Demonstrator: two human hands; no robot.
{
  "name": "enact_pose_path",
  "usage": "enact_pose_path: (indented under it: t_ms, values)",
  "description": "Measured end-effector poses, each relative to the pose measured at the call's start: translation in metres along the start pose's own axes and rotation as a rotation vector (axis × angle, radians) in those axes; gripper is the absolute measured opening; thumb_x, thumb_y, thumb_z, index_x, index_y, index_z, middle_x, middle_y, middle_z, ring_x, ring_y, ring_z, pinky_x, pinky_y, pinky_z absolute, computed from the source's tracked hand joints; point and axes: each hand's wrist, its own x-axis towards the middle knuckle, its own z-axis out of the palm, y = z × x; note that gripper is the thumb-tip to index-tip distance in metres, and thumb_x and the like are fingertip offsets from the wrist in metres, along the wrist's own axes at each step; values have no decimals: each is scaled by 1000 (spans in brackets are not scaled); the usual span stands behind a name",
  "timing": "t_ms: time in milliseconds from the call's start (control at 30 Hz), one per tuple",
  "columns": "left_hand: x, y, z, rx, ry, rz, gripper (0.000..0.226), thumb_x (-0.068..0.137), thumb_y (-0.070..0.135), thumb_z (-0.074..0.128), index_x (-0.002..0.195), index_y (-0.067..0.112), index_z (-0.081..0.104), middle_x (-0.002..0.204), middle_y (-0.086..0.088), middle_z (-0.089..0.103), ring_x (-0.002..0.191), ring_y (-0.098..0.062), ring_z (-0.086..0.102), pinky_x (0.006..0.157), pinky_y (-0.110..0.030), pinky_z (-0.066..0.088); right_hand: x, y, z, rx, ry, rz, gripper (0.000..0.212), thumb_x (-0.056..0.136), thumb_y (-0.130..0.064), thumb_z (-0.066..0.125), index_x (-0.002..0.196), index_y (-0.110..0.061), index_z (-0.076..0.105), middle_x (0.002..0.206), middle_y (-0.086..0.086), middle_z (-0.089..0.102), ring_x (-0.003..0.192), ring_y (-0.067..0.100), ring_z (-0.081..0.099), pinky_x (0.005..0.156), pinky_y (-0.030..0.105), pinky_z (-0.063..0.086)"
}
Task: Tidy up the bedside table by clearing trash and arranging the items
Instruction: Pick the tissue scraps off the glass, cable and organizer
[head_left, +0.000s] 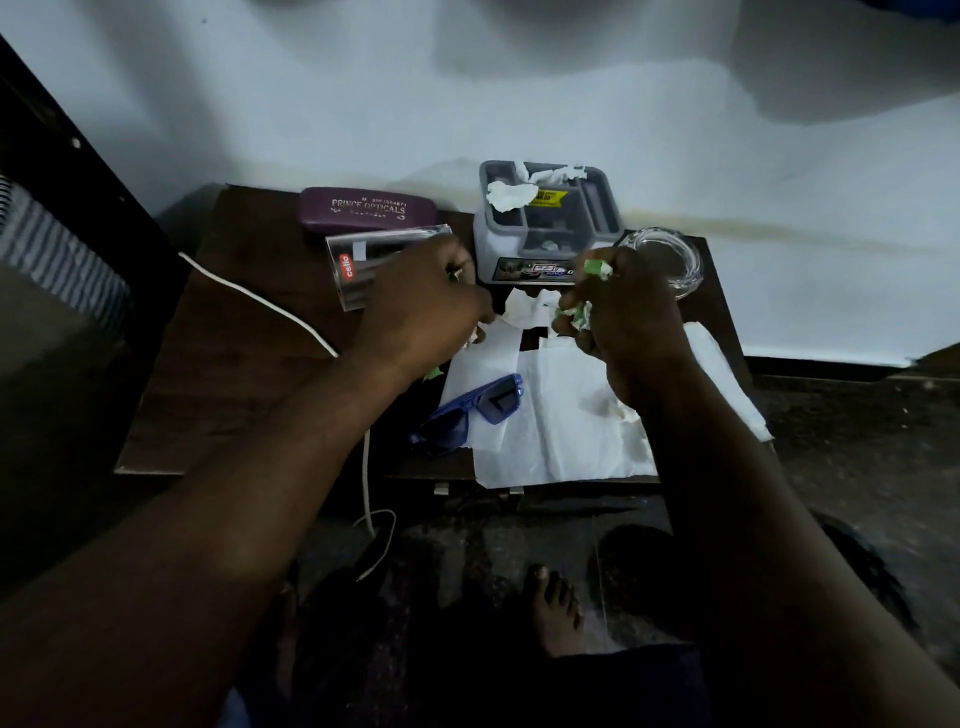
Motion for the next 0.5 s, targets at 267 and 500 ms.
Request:
enact_pose_path:
  t_ms: [267,500]
  values:
    - [0,1,-13,-15,-24,0,19,83,14,62,67,14,73,56,0,66,45,-9,55,50,-18,41,3,5,5,-104,98,-19,18,67,-39,87,73,-26,76,79,9,77,66,22,63,61,35,46]
    - [1,0,-16,80,-66,12,44,94,40,63,61,13,72,41,5,55,37,-7,49,53,-23,40,5,12,14,-462,73,-175,39,91,-59,70,82,-22,77,73,-4,72,68,16,63,69,38,54]
